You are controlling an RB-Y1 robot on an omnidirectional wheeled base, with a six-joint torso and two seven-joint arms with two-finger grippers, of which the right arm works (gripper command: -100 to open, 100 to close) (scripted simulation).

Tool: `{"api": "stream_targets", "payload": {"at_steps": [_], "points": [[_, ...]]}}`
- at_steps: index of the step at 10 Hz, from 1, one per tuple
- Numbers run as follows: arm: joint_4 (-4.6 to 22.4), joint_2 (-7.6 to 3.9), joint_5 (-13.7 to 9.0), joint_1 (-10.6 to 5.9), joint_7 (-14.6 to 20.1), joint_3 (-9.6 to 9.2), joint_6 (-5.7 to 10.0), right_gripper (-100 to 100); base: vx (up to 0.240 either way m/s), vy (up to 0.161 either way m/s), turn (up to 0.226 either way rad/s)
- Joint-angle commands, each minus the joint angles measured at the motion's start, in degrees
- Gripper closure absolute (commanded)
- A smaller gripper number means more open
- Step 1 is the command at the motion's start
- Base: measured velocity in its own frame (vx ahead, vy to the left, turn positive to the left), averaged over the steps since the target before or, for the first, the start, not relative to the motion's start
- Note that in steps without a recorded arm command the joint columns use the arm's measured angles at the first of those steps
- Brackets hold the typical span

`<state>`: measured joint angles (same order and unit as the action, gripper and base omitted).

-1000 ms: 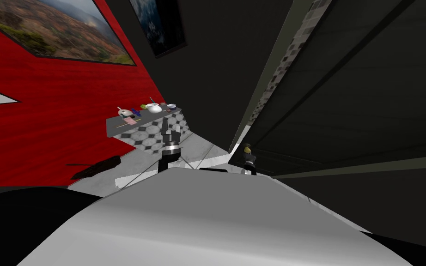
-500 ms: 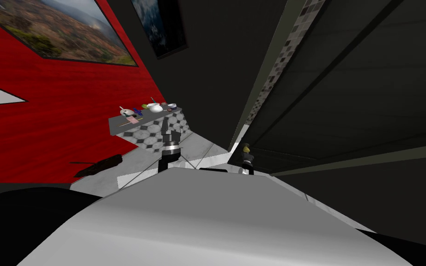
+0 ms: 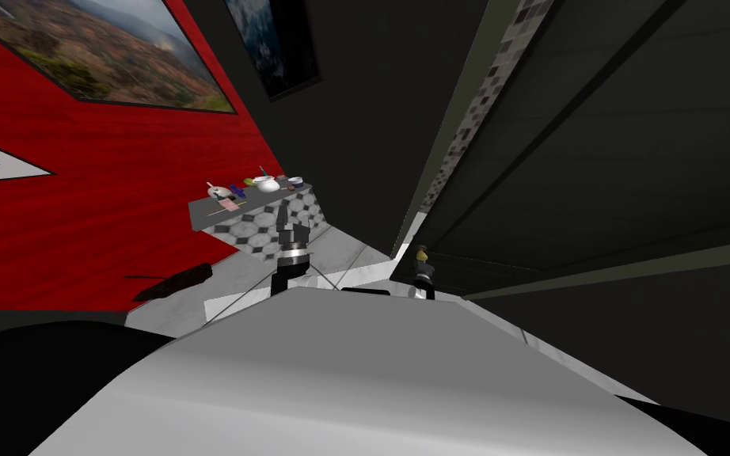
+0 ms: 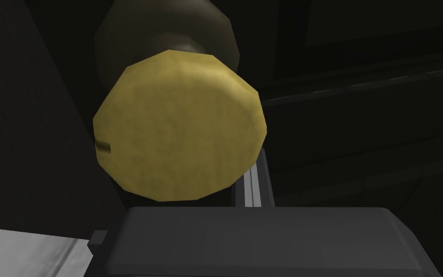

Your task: Pull the door open

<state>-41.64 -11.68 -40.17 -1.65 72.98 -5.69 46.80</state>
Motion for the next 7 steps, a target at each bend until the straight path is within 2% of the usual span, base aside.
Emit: {"api": "stream_targets", "payload": {"at_steps": [1, 2, 3, 4, 5, 7], "points": [[0.00, 0.00, 0.00, 0.00, 0.00, 0.00, 0.00, -100, -0.001, -0.033, -0.037], [-0.12, -0.34, -0.43, -0.69, -0.40, 0.78, -1.96, -100, -0.006, -0.016, -0.104], [-0.25, -0.41, -0.56, -1.13, -0.62, 1.03, -2.76, -100, -0.018, 0.008, -0.075], [-0.56, -0.55, -0.84, -2.16, -1.11, 1.60, -4.58, -100, -0.039, 0.031, -0.051], [-0.72, -0.62, -0.99, -2.70, -1.37, 1.90, -5.55, -100, -0.037, 0.035, -0.046], [-0.72, -0.62, -0.99, -2.70, -1.37, 1.90, -5.55, -100, -0.015, 0.013, 0.005]]}}
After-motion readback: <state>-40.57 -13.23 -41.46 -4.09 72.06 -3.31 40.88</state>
